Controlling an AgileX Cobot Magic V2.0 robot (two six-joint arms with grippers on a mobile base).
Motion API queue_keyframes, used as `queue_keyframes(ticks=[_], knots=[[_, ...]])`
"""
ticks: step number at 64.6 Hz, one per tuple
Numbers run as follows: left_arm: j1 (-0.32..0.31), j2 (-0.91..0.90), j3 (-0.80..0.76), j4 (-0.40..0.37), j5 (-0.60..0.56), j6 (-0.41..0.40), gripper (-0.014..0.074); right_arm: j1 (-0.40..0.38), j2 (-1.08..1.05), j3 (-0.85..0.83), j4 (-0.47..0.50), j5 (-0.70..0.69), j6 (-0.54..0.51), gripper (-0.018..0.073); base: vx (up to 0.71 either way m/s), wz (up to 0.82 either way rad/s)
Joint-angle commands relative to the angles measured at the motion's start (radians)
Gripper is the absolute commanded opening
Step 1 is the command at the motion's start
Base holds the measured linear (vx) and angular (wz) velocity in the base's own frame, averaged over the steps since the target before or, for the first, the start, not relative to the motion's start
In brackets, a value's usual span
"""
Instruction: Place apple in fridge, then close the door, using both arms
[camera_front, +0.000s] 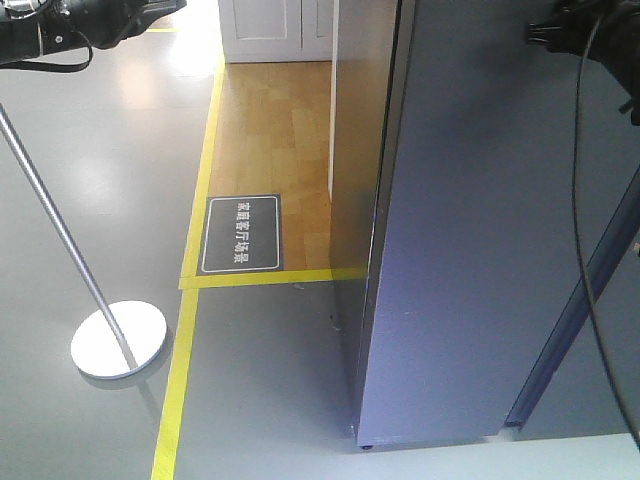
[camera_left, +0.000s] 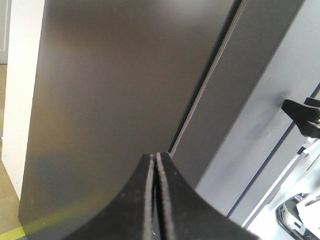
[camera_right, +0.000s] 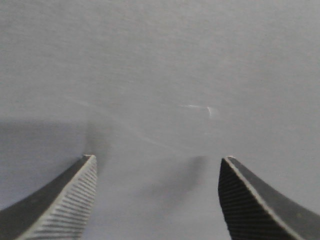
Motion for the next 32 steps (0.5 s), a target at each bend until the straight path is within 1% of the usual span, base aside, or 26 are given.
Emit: queue_keyframes(ticks=[1, 4, 7, 13, 16, 25, 27, 32], knots=[[0.001, -0.043, -0.031, 0.033, 0.003, -0.005, -0.0007, 0.005, -0.114, -0.04, -0.023, 0.094, -0.021, 0.0475, 0.0, 0.0], [0.001, -0.044, -0.031, 0.033, -0.012, -0.005, -0.0007, 0.005, -0.145, -0.04, -0.023, 0.142, -0.021, 0.0455, 0.0, 0.0], [0.001, -0.044, -0.031, 0.033, -0.027, -0.005, -0.0007, 0.005, -0.178, -0.035, -0.023, 0.201, -0.021, 0.0415, 0.0, 0.0], [0.001, -0.044, -0.031, 0.031, -0.056, -0.005, -0.0007, 0.005, -0.235, -0.032, -0.028, 0.301, -0.021, 0.0315, 0.0, 0.0], [0.001, -0.05, -0.031, 0.031, -0.071, -0.005, -0.0007, 0.005, -0.264, -0.032, -0.03, 0.348, -0.02, 0.0253, 0.0, 0.0], [0.001, -0.088, -0.031, 0.032, -0.097, -0.005, -0.0007, 0.005, -0.331, -0.032, -0.045, 0.521, 0.001, 0.0009, 0.0, 0.0], [0.001, -0.101, -0.031, 0.032, -0.102, -0.005, -0.0007, 0.005, -0.34, -0.032, -0.05, 0.549, 0.019, -0.0017, 0.0, 0.0], [0.001, -0.137, -0.031, 0.032, -0.117, -0.005, -0.0007, 0.005, -0.369, -0.032, -0.07, 0.644, 0.091, -0.0011, 0.0, 0.0]])
